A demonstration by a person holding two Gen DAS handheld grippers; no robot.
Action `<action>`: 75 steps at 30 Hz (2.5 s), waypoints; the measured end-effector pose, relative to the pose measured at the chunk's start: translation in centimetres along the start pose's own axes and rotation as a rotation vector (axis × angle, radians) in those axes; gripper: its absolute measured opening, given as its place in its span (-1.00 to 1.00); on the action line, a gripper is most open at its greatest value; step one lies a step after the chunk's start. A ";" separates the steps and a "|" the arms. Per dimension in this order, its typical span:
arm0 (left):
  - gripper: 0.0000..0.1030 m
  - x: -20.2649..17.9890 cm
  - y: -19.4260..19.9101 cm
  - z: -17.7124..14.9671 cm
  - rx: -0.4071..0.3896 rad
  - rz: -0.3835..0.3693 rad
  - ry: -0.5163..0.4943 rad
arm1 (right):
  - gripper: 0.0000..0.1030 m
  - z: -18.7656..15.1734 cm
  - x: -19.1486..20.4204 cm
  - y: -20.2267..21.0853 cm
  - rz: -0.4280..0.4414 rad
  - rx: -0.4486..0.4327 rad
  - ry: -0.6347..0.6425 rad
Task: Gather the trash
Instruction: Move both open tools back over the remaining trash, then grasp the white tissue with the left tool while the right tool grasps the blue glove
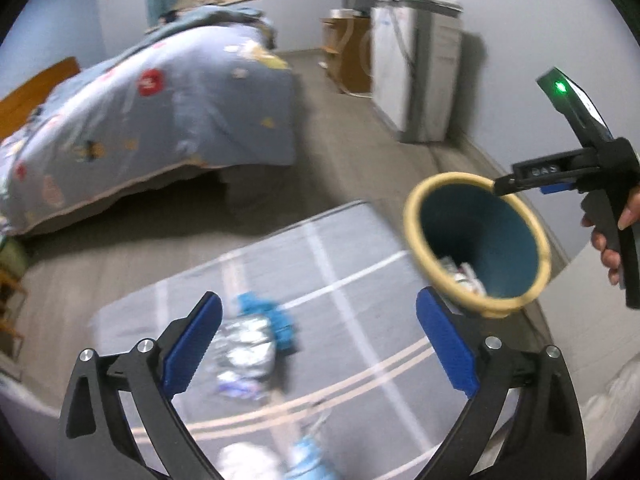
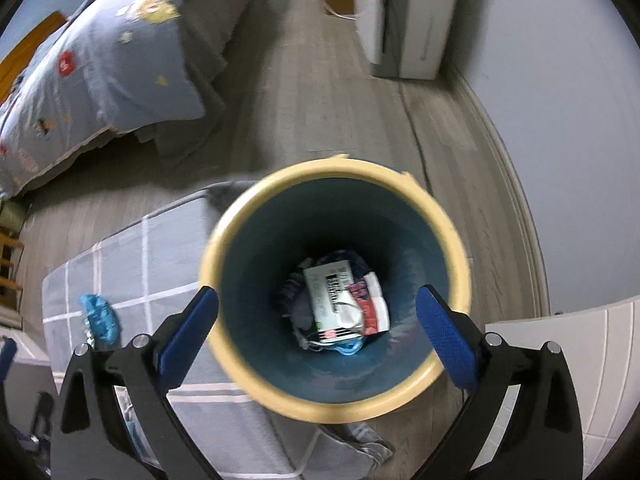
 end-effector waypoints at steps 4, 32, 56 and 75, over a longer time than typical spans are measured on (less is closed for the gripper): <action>0.88 4.7 1.4 -2.6 0.027 0.074 0.089 | 0.89 -0.4 3.4 0.4 0.003 -0.007 0.078; 0.28 7.1 0.0 -19.4 0.298 -0.019 0.140 | 0.89 -5.7 20.1 0.6 0.035 0.022 0.331; -0.65 13.7 4.8 -10.5 0.141 0.022 0.097 | 0.88 -7.2 23.6 -2.7 0.144 0.059 0.357; -0.65 17.5 0.0 -10.8 0.172 0.030 0.207 | 0.23 -5.3 29.7 -10.0 0.207 0.105 0.326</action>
Point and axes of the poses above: each gripper's, at about its wrist camera, not at the fingertips, and y roughly against the way its jaws point, x to its left, z to its top, the point moved 7 cm from there along -y, roughly the way its jaws point, and after that the axes turned 4 degrees about z, right-handed, at the moved point
